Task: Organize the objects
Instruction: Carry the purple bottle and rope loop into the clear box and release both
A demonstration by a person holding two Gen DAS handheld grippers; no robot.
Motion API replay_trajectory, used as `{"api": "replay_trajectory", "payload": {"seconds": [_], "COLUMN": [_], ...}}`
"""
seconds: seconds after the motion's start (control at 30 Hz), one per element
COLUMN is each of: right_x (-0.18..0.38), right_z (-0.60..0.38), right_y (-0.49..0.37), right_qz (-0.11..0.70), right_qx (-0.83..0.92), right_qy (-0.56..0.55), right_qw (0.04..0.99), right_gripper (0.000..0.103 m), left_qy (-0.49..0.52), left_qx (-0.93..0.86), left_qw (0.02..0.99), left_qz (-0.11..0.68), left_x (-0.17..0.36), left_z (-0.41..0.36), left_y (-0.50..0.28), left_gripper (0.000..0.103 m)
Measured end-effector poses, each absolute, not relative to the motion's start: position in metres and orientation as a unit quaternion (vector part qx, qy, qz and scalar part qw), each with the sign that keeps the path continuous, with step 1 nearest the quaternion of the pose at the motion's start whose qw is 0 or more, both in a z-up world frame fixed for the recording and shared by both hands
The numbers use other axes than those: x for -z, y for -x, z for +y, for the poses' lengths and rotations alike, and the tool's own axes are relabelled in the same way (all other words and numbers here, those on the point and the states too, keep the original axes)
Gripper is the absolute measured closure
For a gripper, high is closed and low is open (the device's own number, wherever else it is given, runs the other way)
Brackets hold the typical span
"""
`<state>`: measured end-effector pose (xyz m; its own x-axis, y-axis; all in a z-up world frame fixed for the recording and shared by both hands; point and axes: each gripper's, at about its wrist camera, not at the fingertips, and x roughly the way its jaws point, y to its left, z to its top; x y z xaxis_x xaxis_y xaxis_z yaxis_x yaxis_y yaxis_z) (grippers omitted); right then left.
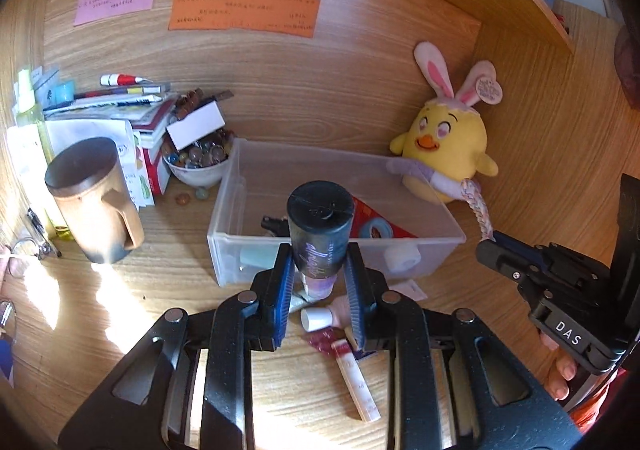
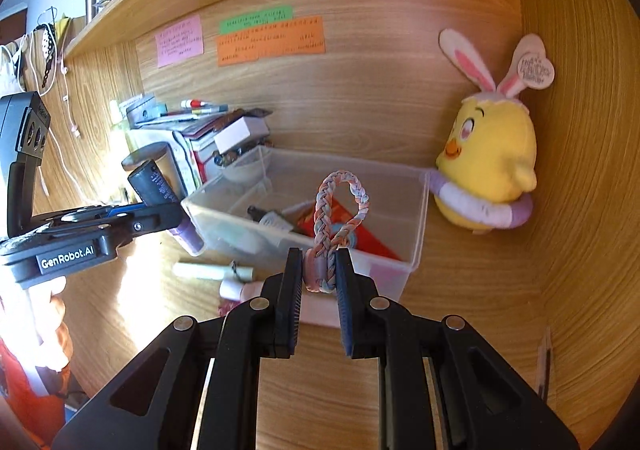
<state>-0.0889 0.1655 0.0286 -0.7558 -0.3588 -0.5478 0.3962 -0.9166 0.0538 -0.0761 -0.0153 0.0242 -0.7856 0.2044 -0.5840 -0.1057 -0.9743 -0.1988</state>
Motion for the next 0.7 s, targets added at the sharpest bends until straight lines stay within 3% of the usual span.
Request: {"api": "replay_trajectory", "payload": {"seconds": [0.7], "right_x": [-0.03], "right_z": [0.15], "right_y": [0.165], "right_qz": [0.038], "right_qx": [0.938], "right_qy": [-0.288], "right_qw": [0.189], "right_gripper": [0.088], "left_qy": [0.308], "left_qx": [-0.949], "left_qw": [0.03], "left_qz": [-0.055], "left_x": [-0.037], "left_z": [-0.029], "left_y": [0.138], "left_gripper": [0.078]}}
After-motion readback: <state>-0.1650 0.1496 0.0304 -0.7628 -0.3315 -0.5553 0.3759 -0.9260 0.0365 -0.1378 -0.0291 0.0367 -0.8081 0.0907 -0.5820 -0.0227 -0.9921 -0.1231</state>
